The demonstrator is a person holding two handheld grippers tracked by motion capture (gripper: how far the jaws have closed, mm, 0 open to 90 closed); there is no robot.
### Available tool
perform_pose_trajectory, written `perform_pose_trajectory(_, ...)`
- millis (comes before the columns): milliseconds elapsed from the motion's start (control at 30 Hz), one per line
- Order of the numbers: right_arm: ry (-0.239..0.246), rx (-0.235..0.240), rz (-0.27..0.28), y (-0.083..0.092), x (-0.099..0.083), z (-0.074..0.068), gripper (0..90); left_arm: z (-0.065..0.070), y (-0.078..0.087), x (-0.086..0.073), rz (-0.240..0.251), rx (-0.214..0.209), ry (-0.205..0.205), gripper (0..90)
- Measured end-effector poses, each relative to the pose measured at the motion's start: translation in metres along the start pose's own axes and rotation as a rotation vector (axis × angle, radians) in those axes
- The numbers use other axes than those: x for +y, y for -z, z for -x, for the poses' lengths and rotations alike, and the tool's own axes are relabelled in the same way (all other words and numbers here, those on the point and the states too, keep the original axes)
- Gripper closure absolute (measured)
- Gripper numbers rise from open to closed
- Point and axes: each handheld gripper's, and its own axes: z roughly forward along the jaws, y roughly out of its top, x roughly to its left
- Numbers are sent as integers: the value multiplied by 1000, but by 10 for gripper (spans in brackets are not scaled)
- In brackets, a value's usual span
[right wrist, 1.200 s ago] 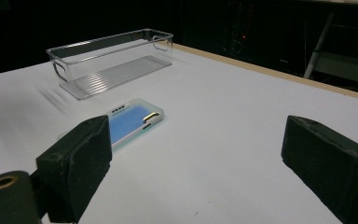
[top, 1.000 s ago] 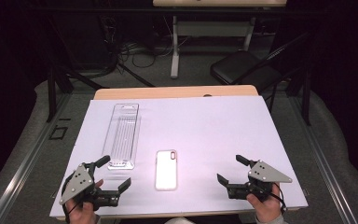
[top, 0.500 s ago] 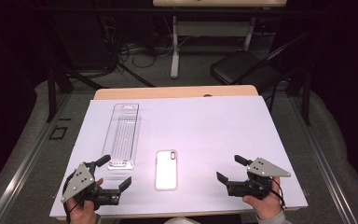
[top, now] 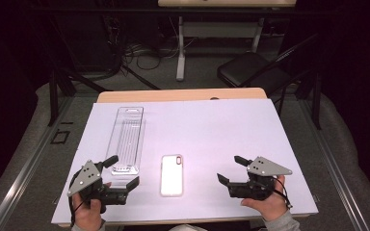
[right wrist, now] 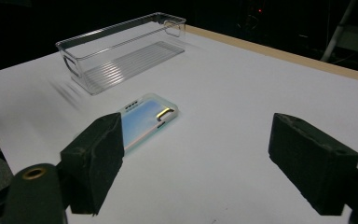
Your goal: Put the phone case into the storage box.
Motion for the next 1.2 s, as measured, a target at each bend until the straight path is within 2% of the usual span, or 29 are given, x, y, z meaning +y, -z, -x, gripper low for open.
perform_pose_trajectory(33, 4, 6, -5, -1, 1, 0, 194, 0, 0, 0, 0, 0, 0, 3)
perform_pose_trajectory(100, 17, 12, -15, -5, 4, -2, 212, -3, -6, 5, -8, -24, 28, 3)
perform_pose_trajectory(200, 27, 27, -26, -11, 9, -3, 216, -6, -12, 9, -38, -25, 53, 3)
perform_pose_trajectory(300, 37, 47, -34, -17, 13, -3, 219, -8, -18, 10, -43, -32, 76, 3)
perform_pose_trajectory(400, 49, 59, -49, -24, 17, -3, 229, -9, -22, 12, -54, -33, 80, 3)
perform_pose_trajectory(500, 58, 70, -57, -29, 21, -4, 247, -13, -30, 16, -87, -33, 98, 3)
perform_pose_trajectory(633, 70, 83, -56, -34, 27, -5, 253, -15, -36, 21, -89, -49, 118, 3)
perform_pose_trajectory(733, 79, 90, -62, -38, 34, -5, 254, -17, -41, 25, -99, -54, 109, 3)
perform_pose_trajectory(833, 87, 97, -62, -40, 38, -5, 254, -17, -45, 30, -99, -38, 105, 3)
perform_pose_trajectory(933, 87, 108, -73, -43, 42, -5, 254, -18, -50, 37, -102, -45, 126, 3)
perform_pose_trajectory(967, 93, 112, -81, -47, 45, -5, 254, -18, -54, 41, -116, -48, 126, 3)
perform_pose_trajectory(1200, 121, 132, -105, -57, 50, -8, 265, -20, -65, 52, -130, -42, 123, 4)
